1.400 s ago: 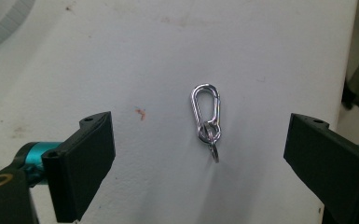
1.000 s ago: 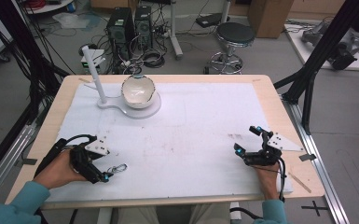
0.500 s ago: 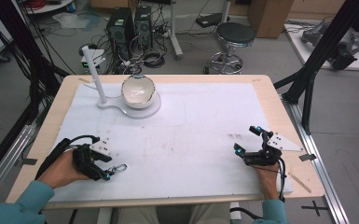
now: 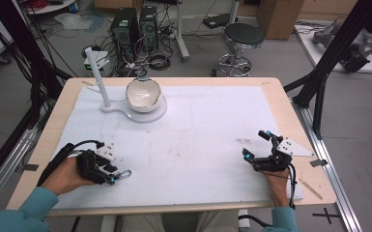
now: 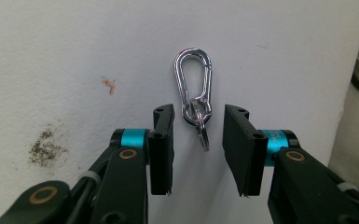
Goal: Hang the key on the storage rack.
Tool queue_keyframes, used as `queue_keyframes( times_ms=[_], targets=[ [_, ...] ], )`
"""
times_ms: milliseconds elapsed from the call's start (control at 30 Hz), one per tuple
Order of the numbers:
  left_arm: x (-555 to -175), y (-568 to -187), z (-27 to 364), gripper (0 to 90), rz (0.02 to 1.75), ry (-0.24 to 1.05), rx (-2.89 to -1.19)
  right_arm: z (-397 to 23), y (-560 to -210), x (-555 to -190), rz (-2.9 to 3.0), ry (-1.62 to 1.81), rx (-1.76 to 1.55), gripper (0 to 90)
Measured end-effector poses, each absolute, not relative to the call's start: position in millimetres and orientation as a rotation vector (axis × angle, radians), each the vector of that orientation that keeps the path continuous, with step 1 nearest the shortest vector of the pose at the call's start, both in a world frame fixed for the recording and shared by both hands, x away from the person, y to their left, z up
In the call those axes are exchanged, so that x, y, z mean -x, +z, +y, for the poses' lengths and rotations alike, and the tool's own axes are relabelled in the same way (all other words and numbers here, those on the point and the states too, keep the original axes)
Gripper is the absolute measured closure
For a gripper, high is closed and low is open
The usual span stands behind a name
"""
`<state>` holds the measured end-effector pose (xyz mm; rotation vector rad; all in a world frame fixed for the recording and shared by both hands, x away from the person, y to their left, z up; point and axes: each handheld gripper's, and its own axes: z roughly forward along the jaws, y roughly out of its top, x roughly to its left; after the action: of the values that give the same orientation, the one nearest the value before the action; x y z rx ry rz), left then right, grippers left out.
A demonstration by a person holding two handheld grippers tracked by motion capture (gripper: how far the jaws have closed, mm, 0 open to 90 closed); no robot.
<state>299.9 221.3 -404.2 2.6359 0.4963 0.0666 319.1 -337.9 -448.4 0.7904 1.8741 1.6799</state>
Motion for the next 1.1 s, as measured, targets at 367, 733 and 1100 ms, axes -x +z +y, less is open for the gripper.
queue_keyframes(
  times_ms=[367,733,1100],
  targets=[
    [-300.2,-403.8,220.5,75.1,0.512,0.052,-2.632,-337.8,-448.4,-319.1,1.873,1.679,-0.790,0.6],
    [-300.1,-403.8,220.0,80.6,0.521,0.052,-2.635,-337.8,-448.4,-319.1,1.874,1.679,-0.790,0.7],
    [-300.3,-403.9,220.0,87.2,0.531,0.051,-2.639,-337.6,-448.4,-318.9,1.874,1.676,-0.792,0.6]
  ],
)
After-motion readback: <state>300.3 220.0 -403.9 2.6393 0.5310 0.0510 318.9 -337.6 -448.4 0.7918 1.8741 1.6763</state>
